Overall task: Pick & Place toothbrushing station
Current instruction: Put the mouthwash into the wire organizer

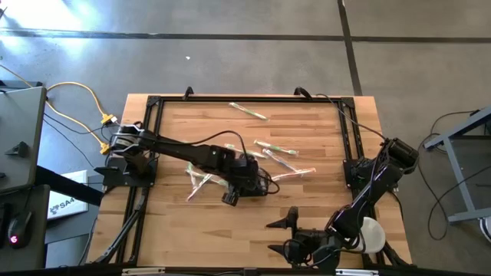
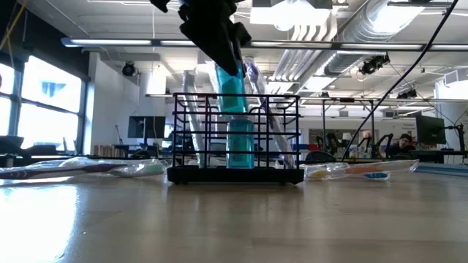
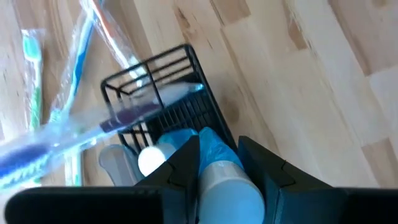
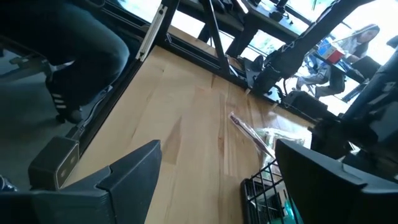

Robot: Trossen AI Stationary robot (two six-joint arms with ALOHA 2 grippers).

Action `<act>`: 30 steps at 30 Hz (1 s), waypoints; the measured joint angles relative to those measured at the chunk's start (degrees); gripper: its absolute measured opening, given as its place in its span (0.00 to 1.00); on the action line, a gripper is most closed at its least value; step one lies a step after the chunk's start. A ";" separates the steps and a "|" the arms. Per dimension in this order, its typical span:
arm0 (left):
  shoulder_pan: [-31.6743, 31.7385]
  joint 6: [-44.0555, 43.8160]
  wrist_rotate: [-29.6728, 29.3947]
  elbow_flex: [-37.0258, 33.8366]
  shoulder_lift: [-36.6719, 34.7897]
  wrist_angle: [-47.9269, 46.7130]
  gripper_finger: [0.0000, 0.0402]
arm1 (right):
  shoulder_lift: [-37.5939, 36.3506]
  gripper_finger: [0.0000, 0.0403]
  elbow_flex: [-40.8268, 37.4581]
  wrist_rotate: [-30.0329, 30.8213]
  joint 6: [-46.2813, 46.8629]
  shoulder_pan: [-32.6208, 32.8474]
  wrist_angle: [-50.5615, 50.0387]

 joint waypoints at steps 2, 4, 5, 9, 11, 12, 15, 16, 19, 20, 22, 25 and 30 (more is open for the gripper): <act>0.00 -0.07 -0.14 1.41 0.78 -1.56 0.21 | 0.00 0.77 0.00 -0.02 0.01 -0.01 -0.09; 0.00 -0.67 -0.33 2.79 1.40 -1.96 0.21 | 0.00 0.77 0.00 -0.04 0.11 -0.01 -0.17; 0.00 -1.49 -0.35 3.06 1.40 -3.75 0.21 | 0.00 0.77 0.00 -0.04 0.11 -0.01 -0.26; 0.00 -4.11 -0.51 5.05 3.19 -5.94 0.21 | 0.00 0.77 0.02 -0.11 0.33 0.12 -0.95; 0.00 -6.19 -0.76 6.02 3.84 -8.19 0.21 | 0.00 0.77 0.02 -0.42 0.57 0.16 -1.24; 0.00 -6.90 -0.75 6.65 4.23 -6.92 0.21 | 0.00 0.77 0.02 -0.49 0.59 0.16 -1.60; 0.00 -9.01 -0.94 7.47 5.04 -9.96 0.21 | 0.00 0.77 0.02 -1.73 0.62 0.16 -1.75; 0.02 -9.38 -0.94 8.21 5.64 -9.22 0.21 | 0.00 0.77 0.02 -1.77 0.68 0.20 -2.07; 0.00 -10.44 -1.09 8.53 5.88 -10.17 0.21 | 0.00 0.77 0.02 -1.98 1.23 0.31 -2.63; 0.00 -10.65 -1.09 8.55 5.84 -9.52 0.21 | 0.00 0.77 0.02 -2.29 1.42 0.45 -3.01; 0.00 -10.74 -1.68 8.64 5.84 -8.62 0.21 | 0.00 0.77 0.00 -2.72 1.45 0.55 -3.35; 0.00 -11.28 -2.21 8.60 5.84 -8.95 0.21 | 0.00 0.77 0.02 -3.01 1.69 0.81 -3.50; 0.00 -12.01 -2.23 8.60 5.84 -9.48 0.21 | 0.00 0.77 0.02 -2.99 1.72 0.93 -3.54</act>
